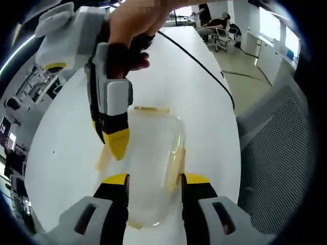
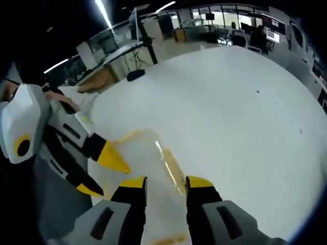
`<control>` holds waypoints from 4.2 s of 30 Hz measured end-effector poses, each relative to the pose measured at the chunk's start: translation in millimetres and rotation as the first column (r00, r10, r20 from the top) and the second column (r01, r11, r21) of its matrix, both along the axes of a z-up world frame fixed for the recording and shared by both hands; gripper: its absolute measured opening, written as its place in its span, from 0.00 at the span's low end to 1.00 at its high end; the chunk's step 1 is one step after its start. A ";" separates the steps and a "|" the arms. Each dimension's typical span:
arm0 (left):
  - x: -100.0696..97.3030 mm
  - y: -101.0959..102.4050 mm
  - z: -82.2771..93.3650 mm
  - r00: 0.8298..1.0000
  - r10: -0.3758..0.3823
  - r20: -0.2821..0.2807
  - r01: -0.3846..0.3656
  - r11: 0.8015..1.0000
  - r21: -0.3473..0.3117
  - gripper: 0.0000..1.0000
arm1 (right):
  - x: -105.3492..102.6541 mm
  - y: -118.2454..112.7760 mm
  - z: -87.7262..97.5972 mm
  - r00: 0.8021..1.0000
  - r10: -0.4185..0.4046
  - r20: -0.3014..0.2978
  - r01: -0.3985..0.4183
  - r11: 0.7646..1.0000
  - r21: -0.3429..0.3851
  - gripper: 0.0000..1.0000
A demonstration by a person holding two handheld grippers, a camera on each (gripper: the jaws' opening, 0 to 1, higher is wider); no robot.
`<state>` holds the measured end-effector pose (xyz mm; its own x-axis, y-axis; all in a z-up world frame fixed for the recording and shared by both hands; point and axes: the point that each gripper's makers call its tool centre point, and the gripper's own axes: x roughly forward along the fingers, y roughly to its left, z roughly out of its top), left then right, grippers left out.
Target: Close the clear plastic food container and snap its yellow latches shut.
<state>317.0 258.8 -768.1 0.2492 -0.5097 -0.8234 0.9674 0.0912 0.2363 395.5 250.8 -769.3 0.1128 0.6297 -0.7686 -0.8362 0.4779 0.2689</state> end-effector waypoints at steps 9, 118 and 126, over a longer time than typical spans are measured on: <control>0.0 -5.3 -2.9 0.998 -0.052 0.043 0.052 0.998 0.021 0.44 | -1.0 1.5 -2.5 0.997 0.049 -0.064 -0.049 0.999 0.000 0.29; -13.8 -1.8 18.3 0.991 -0.118 -0.061 0.118 0.993 0.006 0.74 | -38.4 1.4 4.9 0.950 0.311 0.005 -0.298 0.913 -0.280 0.71; -27.1 0.8 15.4 0.979 -0.178 -0.101 0.179 0.984 0.001 0.99 | -44.7 7.9 9.0 0.945 0.325 0.032 -0.307 0.918 -0.249 0.92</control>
